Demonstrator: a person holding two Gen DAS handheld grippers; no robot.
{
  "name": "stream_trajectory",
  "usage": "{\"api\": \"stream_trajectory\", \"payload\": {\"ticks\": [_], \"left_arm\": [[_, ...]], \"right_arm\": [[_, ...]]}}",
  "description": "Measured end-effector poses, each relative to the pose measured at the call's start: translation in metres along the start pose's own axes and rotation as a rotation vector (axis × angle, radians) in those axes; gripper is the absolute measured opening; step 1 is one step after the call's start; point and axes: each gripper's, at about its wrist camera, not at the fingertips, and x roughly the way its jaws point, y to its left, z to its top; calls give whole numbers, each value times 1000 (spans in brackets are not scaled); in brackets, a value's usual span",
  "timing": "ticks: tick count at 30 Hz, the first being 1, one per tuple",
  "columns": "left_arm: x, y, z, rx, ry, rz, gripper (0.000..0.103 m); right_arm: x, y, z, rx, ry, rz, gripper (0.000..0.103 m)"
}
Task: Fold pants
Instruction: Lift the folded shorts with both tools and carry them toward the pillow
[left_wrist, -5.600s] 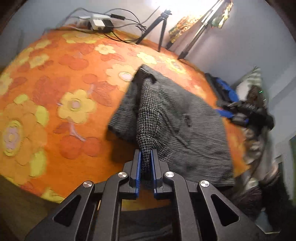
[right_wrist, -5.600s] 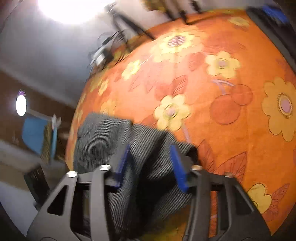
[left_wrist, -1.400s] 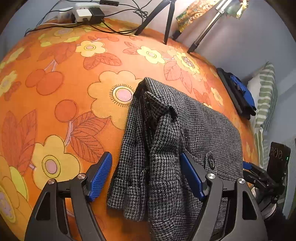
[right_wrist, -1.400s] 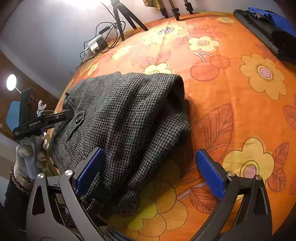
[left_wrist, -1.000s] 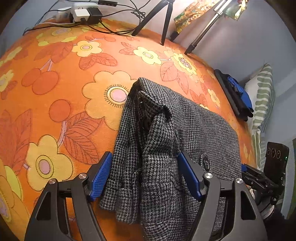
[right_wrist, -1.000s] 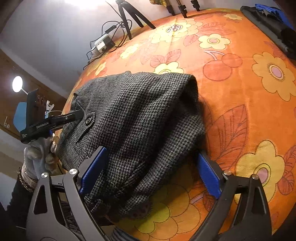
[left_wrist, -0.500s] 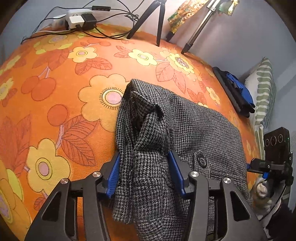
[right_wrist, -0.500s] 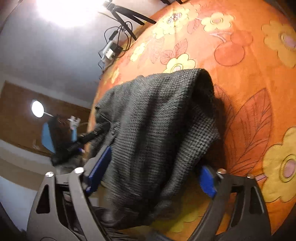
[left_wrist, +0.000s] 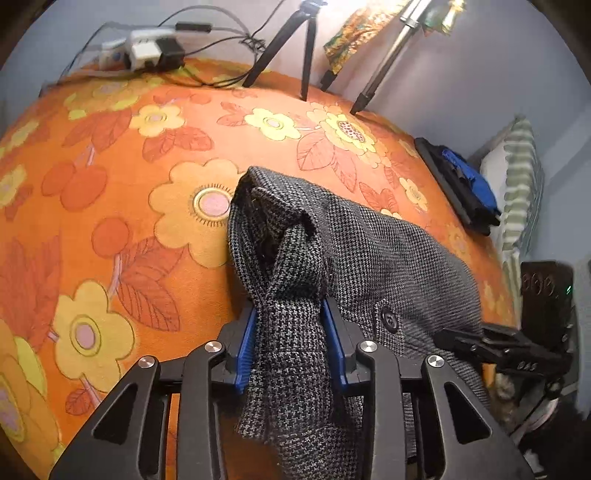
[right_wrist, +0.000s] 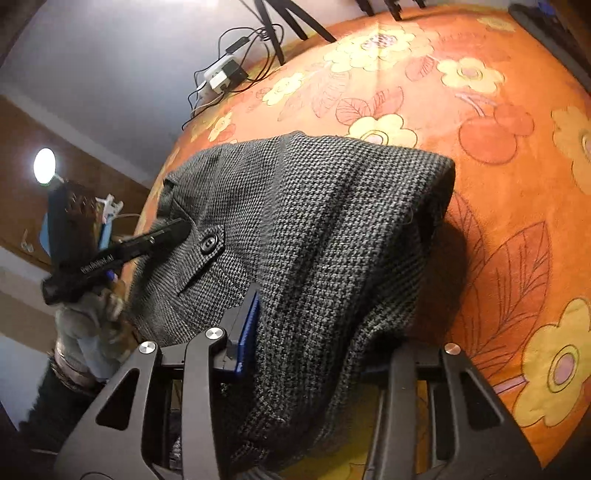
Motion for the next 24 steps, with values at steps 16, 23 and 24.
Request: {"api": "stream_trajectory", "payload": {"ticks": [16,23,24], "left_arm": [[-6,-18,-4,-14,-55,26,28],[-21,-36,-14,20,-105,64,26],[-24,-40,-15,28,-114,68,26]], "right_arm": [[-8,21,-2,-77,-38,-62,27],[-23,43,-11,-196,-89,-132,24],[-26,46,-12,-214,-98,-141,24]]}}
